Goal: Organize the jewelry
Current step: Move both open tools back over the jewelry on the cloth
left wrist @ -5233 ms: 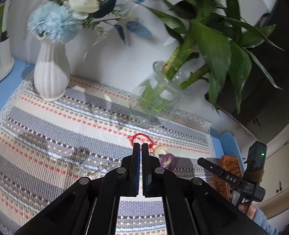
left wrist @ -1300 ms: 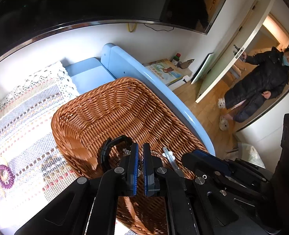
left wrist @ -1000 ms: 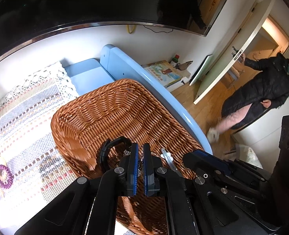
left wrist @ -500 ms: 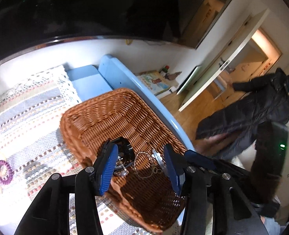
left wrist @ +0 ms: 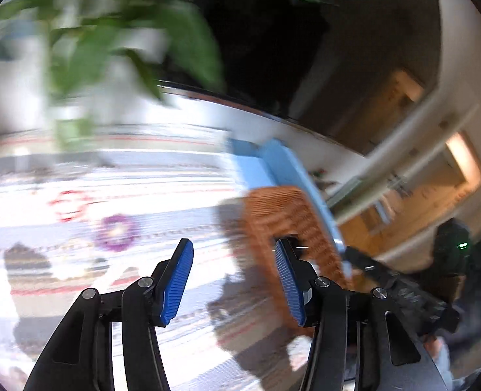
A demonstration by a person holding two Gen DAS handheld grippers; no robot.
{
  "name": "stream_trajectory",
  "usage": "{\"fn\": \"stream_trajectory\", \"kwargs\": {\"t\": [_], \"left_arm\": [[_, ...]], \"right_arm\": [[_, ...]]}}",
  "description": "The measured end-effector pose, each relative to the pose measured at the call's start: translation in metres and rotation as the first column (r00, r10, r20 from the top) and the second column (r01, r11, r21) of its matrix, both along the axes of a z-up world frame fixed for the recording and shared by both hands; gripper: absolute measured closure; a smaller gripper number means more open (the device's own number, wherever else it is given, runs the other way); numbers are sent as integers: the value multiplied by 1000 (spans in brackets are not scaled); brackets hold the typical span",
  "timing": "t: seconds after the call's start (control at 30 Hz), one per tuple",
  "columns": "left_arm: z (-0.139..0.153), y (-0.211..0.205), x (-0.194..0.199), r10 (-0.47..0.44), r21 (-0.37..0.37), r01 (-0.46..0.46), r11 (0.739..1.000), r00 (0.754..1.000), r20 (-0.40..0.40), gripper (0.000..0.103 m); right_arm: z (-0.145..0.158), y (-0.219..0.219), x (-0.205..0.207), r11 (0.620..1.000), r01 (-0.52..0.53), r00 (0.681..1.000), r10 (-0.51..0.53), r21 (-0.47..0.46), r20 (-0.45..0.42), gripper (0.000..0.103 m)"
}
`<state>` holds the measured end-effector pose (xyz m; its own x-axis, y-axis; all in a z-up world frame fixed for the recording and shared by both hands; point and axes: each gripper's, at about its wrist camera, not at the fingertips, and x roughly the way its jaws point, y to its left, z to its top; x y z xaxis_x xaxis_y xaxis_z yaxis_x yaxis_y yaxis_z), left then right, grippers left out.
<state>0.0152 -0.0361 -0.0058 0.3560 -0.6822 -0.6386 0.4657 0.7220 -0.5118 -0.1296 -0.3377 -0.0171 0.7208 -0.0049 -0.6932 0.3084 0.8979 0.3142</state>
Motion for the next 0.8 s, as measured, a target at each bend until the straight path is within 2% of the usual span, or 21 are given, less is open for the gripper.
{"fn": "stream_trajectory", "kwargs": {"t": [0.1,0.17,0.3,0.4,0.5,0.57,0.67,0.73,0.8], "left_arm": [[-7,46,-4,112,74,-113,991,994,12,49],[-15,77,-8,179,83,-178,981,984,-3,49],[-28,132,-16,317,48,-314,948,946,-66,49],[-30,156,-22,400,65,-396,916,913,-80,49],[-35,164,-26,443,84,-437,896,892,-91,48],[-39,165,-25,450,94,-442,892,887,-104,48],[-41,156,-10,432,131,-417,899,896,-109,48],[-44,146,4,415,141,-401,905,905,-90,48],[-52,138,23,414,130,-402,906,905,-92,48]], "right_arm": [[10,27,14,997,-69,998,69,-27,5,51],[15,48,25,991,-126,992,126,-38,7,49],[19,96,48,965,-260,966,260,-38,5,44],[18,134,64,931,-363,932,363,-40,-5,44],[14,166,80,899,-434,901,433,-52,-27,44],[8,178,88,884,-466,885,465,-34,-38,44],[-6,190,106,859,-513,858,511,-6,-54,44],[-13,192,121,856,-518,854,516,-10,-64,44],[-21,189,141,853,-521,851,519,-7,-79,44]]}}
